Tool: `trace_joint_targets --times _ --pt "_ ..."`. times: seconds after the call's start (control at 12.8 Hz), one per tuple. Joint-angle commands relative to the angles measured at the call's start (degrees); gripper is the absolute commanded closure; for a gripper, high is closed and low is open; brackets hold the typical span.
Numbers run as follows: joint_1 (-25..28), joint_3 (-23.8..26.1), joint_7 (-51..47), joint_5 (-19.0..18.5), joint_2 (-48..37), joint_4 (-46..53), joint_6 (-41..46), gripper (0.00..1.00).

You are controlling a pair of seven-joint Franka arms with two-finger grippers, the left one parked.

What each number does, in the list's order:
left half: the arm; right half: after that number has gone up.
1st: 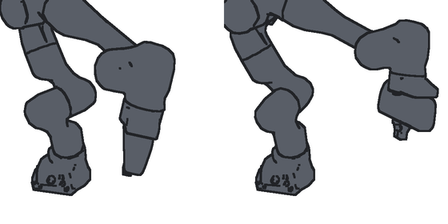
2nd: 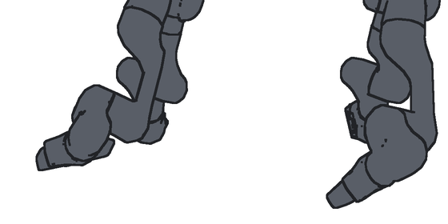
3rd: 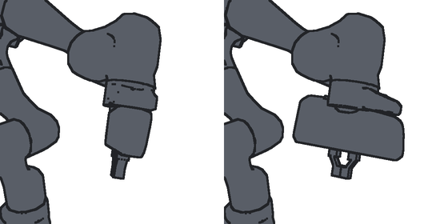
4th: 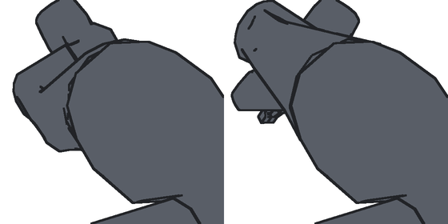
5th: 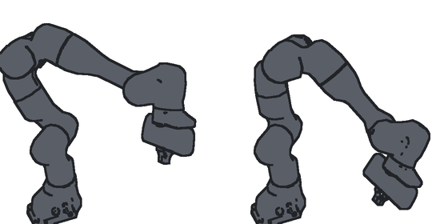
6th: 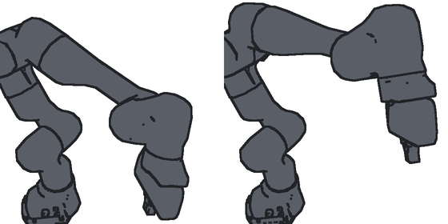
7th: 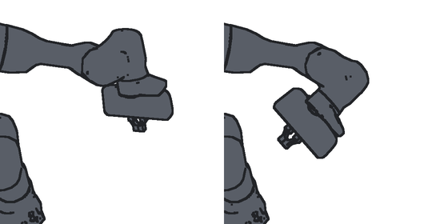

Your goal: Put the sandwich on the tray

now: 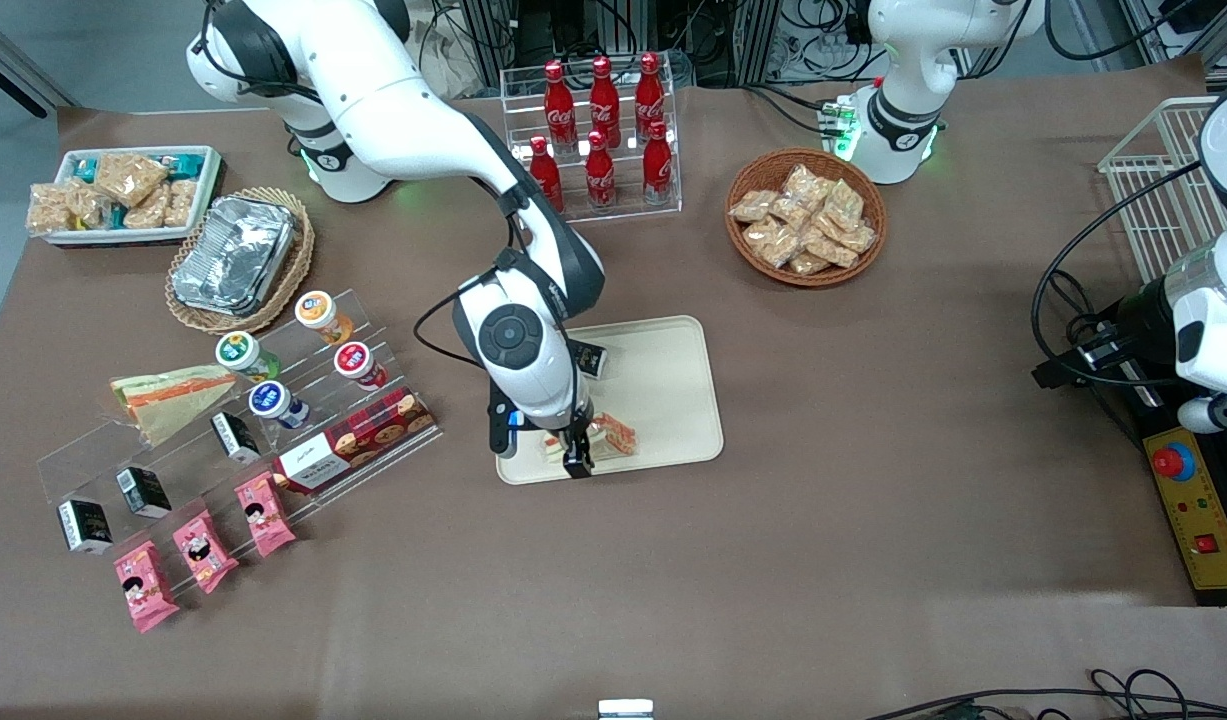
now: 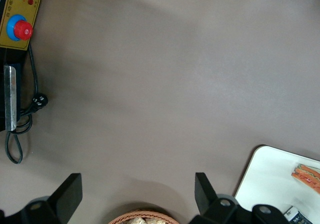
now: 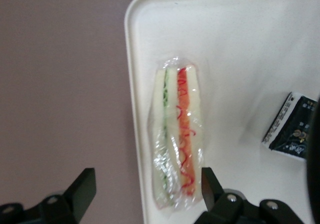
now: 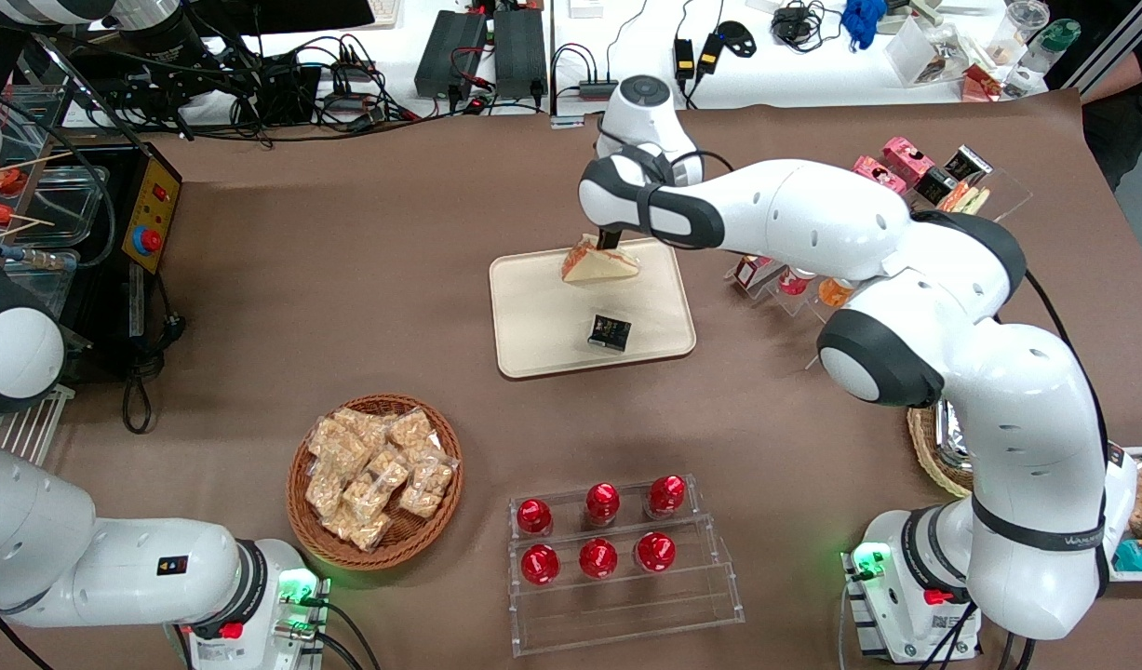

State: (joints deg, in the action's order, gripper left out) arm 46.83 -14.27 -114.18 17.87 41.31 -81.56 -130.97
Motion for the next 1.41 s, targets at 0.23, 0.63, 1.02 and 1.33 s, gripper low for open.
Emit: trace_joint_targets --times 0.23,0.63,1.02,1.33 --pt "-5.9 -0.2 9.3 0.5 -9.5 -0.8 8.7 0.06" --pt "-13.0 -0.3 41.4 0.4 -19.0 -2.3 24.5 0.04" --pt "-18.9 -1.6 66.2 -2.5 -27.3 -3.9 34.5 0.04" --pt "-19.8 -1.6 82.3 -14.0 -33.5 -9.0 34.3 0.04"
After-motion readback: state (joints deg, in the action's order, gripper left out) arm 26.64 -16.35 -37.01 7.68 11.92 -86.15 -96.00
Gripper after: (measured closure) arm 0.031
